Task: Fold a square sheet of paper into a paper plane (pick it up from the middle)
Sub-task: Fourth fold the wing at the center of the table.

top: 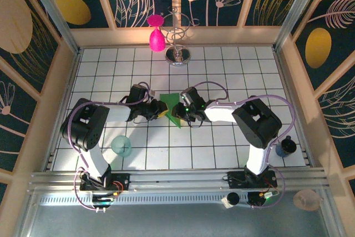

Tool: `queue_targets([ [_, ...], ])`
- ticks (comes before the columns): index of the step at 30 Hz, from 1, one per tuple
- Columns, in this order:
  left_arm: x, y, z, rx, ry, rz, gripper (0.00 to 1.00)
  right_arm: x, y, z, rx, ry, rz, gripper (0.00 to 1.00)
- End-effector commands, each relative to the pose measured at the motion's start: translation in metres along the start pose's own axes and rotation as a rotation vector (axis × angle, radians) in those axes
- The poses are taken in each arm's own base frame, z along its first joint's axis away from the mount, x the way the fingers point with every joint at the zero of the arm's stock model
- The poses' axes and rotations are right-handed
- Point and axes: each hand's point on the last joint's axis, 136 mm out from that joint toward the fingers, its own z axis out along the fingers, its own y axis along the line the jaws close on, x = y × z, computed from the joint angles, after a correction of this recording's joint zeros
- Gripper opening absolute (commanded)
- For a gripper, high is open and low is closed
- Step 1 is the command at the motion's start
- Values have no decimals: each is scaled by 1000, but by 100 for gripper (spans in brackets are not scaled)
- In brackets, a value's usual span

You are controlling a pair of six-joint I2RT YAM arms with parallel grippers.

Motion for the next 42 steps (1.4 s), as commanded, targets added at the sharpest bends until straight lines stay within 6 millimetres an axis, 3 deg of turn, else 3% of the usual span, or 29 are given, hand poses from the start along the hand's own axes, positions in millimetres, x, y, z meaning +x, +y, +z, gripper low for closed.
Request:
queue_targets([
  [1,-4,-11,1,40,12,16,27,4,-12,6,43,30,-2,34],
  [13,-18,-3,4,33,34,26,27,3,-12,3,33,21,-1,34],
  [27,-19,2,11,2,122,140,24,-2,-6,-4,19,1,-17,36],
  [32,-19,4,10,-5,130,149,18,-6,-1,-7,7,-11,-31,37],
  [36,-21,2,8,-2,118,151,10,-14,9,-16,-15,-51,-61,39],
  [42,-32,-7,-2,-12,29,120,8,-35,19,-41,-5,-180,-176,50],
])
